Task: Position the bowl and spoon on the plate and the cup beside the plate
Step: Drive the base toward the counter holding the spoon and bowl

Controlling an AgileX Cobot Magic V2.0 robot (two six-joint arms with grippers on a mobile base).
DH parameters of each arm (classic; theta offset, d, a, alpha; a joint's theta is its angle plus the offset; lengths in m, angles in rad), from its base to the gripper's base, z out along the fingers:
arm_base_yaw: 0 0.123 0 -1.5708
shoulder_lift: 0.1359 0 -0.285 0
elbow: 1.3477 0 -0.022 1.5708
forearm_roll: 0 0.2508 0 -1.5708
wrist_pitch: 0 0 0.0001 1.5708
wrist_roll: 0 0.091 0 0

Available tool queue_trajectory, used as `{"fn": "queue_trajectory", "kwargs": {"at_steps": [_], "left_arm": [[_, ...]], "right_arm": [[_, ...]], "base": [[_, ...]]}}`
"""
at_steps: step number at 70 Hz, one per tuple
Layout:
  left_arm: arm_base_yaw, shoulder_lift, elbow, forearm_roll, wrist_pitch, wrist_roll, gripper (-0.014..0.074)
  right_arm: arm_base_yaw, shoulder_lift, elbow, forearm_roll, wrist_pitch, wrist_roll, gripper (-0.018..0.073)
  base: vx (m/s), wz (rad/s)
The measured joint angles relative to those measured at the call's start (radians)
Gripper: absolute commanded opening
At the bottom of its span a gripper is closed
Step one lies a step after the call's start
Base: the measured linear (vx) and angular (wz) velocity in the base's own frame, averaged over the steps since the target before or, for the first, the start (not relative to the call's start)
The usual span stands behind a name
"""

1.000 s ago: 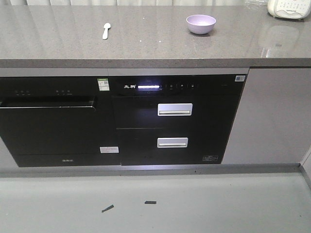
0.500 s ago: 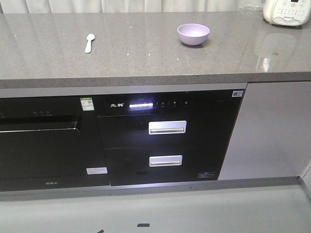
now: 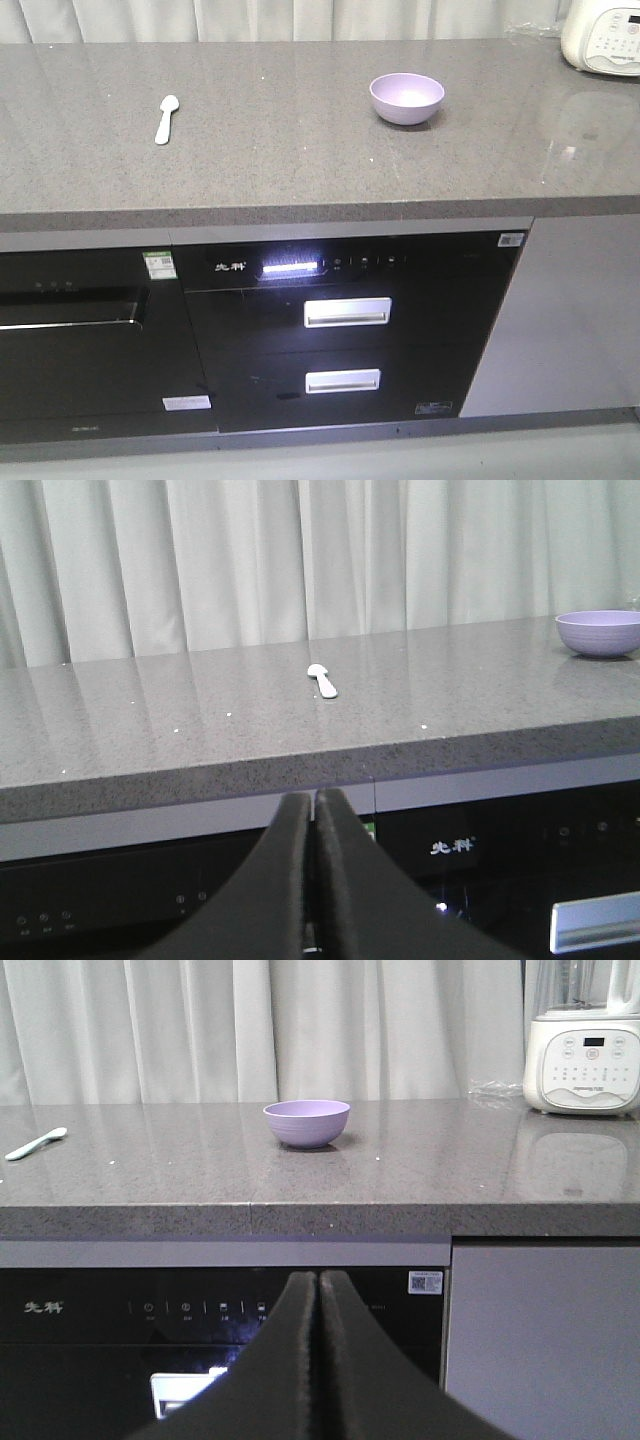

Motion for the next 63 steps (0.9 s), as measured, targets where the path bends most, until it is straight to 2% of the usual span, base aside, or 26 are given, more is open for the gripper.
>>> {"fn": "queue_trajectory", "kwargs": {"at_steps": [63], "left_arm": [[0.0,0.0,0.0,0.0,0.0,0.0,-0.0006]], "right_arm": [[0.0,0.0,0.0,0.0,0.0,0.0,-0.0009]], "base": [[0.23,0.03]]}}
